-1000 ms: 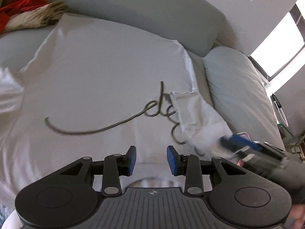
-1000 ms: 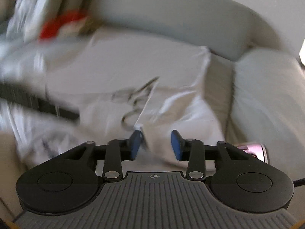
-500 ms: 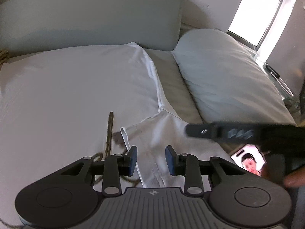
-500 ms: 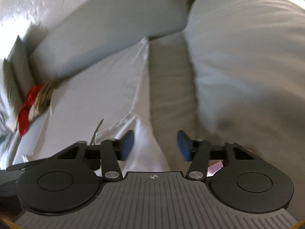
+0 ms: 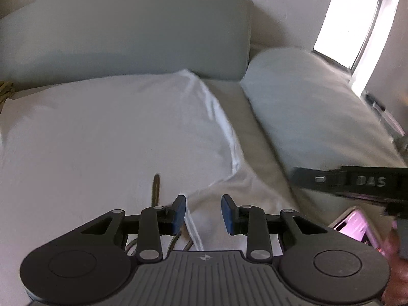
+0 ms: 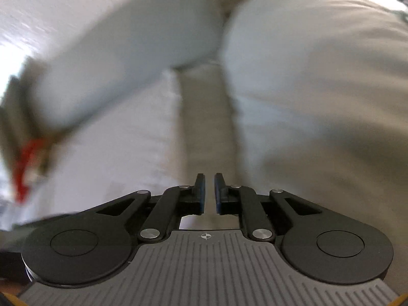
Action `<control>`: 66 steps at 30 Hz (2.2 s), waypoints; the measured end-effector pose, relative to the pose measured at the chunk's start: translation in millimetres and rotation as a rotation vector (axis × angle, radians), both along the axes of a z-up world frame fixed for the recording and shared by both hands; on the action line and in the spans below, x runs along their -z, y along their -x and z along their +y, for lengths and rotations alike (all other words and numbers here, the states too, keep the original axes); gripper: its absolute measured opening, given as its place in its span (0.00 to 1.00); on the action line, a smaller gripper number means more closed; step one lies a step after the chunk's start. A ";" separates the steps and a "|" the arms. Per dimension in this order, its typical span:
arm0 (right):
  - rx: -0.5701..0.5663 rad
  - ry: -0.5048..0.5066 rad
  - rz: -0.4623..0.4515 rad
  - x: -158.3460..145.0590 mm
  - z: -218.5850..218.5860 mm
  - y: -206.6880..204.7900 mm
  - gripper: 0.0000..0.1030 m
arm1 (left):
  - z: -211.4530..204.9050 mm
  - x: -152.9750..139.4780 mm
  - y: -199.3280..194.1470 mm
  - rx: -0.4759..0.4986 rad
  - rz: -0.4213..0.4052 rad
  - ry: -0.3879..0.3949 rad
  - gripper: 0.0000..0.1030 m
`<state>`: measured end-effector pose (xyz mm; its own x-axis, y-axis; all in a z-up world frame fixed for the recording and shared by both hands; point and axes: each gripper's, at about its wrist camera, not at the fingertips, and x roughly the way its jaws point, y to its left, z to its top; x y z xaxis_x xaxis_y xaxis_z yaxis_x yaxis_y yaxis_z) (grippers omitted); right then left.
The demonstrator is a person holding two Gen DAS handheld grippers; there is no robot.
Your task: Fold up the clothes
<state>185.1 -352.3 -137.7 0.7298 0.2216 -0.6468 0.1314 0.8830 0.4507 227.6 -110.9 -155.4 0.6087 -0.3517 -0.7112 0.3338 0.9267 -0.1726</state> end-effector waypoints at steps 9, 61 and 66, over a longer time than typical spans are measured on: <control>0.026 0.045 0.121 30.7 33.3 -50.5 0.00 | 10.5 -1.2 4.0 -0.013 0.013 -0.025 0.23; -0.497 0.261 0.228 -61.4 219.8 134.2 0.61 | 219.9 -63.7 217.8 -0.543 0.070 0.049 0.67; -0.447 0.059 0.201 -58.0 215.7 115.6 0.61 | 299.7 -44.9 224.0 -0.801 0.031 0.320 0.63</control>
<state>69.5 -136.6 -79.7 0.4309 0.4431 -0.7861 -0.1863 0.8960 0.4030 3.7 188.7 -110.4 0.7409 -0.0115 -0.6715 -0.4083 0.7861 -0.4640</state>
